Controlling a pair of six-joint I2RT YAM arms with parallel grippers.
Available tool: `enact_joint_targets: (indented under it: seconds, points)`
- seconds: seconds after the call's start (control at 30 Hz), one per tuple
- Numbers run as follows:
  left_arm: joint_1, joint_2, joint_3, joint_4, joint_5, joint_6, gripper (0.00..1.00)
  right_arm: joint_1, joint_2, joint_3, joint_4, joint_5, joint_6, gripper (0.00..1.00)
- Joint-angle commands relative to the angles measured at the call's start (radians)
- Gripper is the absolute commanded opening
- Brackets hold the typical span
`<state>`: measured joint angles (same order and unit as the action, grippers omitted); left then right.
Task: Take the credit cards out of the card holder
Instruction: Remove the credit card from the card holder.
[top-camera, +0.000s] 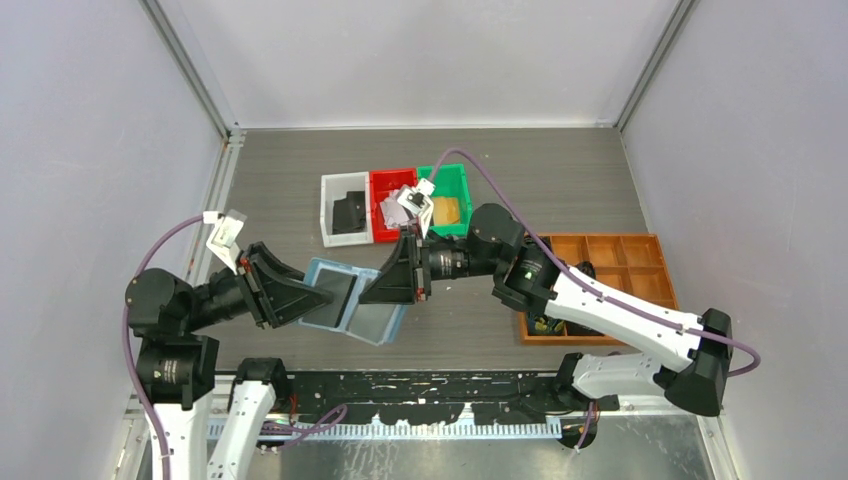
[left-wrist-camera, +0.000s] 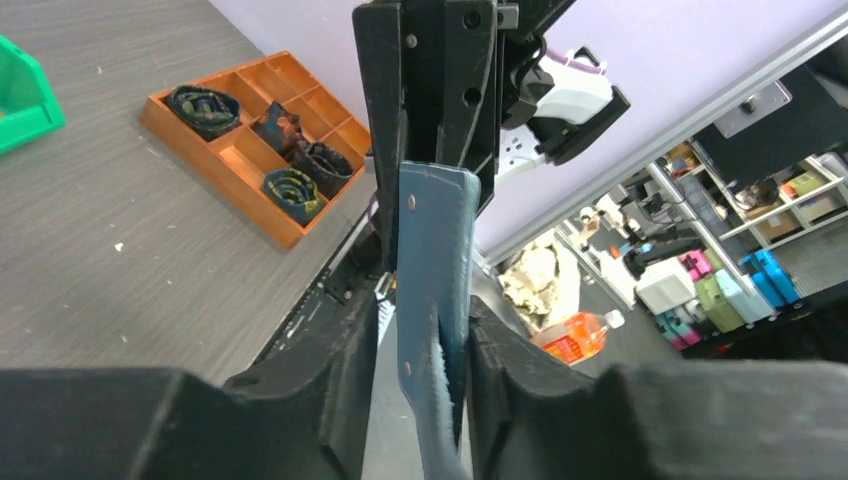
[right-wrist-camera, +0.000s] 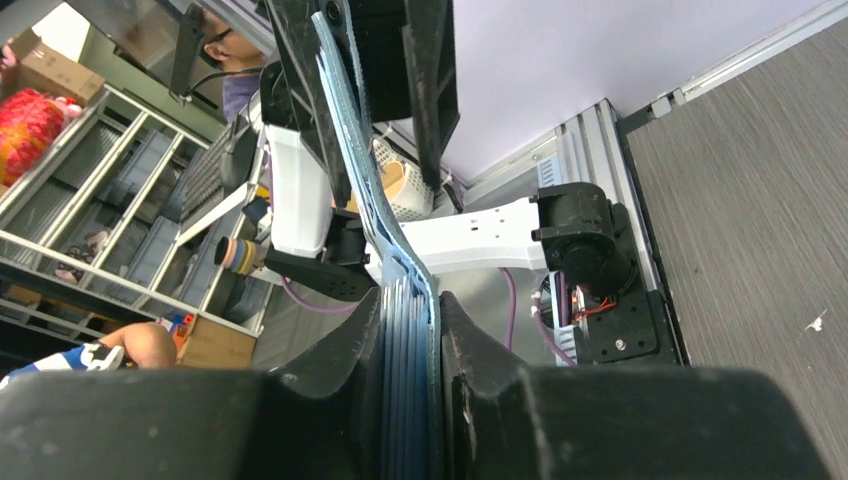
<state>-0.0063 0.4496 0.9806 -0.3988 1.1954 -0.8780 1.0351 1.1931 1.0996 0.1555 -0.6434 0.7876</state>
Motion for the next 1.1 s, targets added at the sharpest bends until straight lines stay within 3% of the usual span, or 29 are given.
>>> enact_joint_targets:
  seconds: [0.0,0.3,0.77,0.83,0.97,1.07]
  points:
    - [-0.003,-0.004,-0.012,0.045,0.021,-0.027,0.39,0.002,-0.074,-0.030,0.124,0.010,-0.011,0.10]
    - [-0.003,-0.006,-0.006,0.052,0.014,-0.035,0.34,0.000,-0.065,-0.008,0.136,-0.038,0.032,0.09]
    - [-0.003,-0.032,-0.080,0.224,0.004,-0.248,0.01,-0.001,-0.014,-0.010,0.274,-0.071,0.094,0.12]
    - [-0.003,-0.034,-0.083,0.236,0.000,-0.260,0.00,0.000,0.000,-0.008,0.284,-0.064,0.096,0.21]
    - [-0.003,-0.035,-0.085,0.223,-0.016,-0.233,0.00,-0.045,-0.022,-0.027,0.303,-0.005,0.106,0.53]
    - [-0.003,-0.031,-0.074,0.122,-0.077,-0.133,0.00,-0.114,-0.065,-0.027,0.288,0.038,0.149,0.62]
